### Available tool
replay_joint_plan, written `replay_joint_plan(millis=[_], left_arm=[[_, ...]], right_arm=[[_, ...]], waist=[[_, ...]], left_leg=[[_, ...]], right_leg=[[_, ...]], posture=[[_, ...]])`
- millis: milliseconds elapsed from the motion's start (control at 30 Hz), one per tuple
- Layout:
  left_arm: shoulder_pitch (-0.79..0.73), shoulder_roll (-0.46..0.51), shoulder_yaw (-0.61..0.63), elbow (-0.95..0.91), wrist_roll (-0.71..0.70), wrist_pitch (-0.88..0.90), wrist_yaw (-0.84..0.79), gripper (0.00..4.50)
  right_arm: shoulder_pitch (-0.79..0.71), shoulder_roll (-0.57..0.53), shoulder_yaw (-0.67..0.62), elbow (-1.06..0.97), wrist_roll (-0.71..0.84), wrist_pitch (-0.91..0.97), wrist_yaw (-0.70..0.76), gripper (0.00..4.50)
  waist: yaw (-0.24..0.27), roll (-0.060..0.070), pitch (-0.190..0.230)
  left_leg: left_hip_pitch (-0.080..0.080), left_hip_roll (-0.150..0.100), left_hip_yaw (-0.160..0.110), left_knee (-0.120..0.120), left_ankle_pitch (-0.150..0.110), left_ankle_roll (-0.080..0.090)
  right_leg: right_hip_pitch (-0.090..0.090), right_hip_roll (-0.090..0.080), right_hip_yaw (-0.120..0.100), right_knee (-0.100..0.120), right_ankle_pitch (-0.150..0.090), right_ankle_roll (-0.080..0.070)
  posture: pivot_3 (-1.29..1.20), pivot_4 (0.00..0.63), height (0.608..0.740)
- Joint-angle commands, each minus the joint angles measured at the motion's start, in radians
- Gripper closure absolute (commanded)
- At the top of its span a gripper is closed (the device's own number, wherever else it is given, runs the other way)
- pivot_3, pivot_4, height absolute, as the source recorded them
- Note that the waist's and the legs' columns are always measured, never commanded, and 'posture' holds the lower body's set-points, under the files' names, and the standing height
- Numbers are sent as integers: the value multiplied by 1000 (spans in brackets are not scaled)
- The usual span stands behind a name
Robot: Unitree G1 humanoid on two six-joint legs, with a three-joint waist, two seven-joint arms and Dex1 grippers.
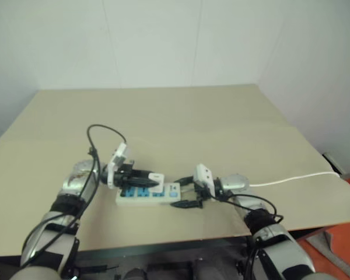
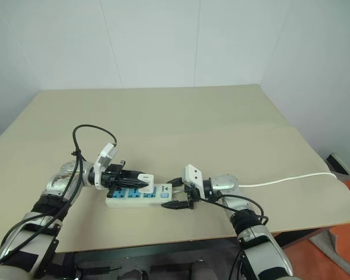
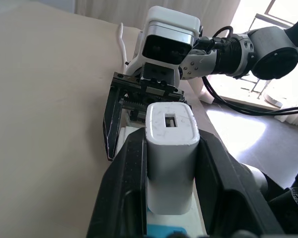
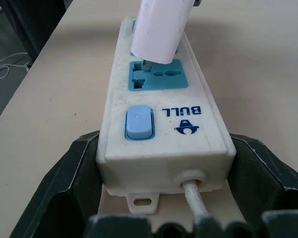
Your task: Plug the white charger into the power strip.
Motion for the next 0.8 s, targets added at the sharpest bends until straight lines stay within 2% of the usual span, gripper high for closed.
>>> replay_joint_plan(millis=[33, 267, 800], left_arm=[[-26, -5, 2, 0, -39, 6, -5, 3522], [-33, -21, 12, 14, -46, 14, -5, 3522], [-7, 3, -47, -4, -53, -5, -5, 3522]], right_arm=[[15, 10, 38, -5, -27, 3, 4, 1081], [16, 6, 42, -2, -33, -3, 3, 1081], [23, -1, 42, -13, -32, 4, 4, 1081]], waist=[[0, 0, 0], [0, 0, 0], [0, 0, 0]], left_leg=[[0, 0, 0, 0, 0, 0], [0, 0, 0, 0, 0, 0], [0, 0, 0, -1, 0, 0]], right_leg=[[0, 0, 0, 0, 0, 0], [0, 0, 0, 0, 0, 0], [0, 0, 0, -2, 0, 0]], posture=[[0, 150, 740], [0, 150, 740], [0, 150, 740]])
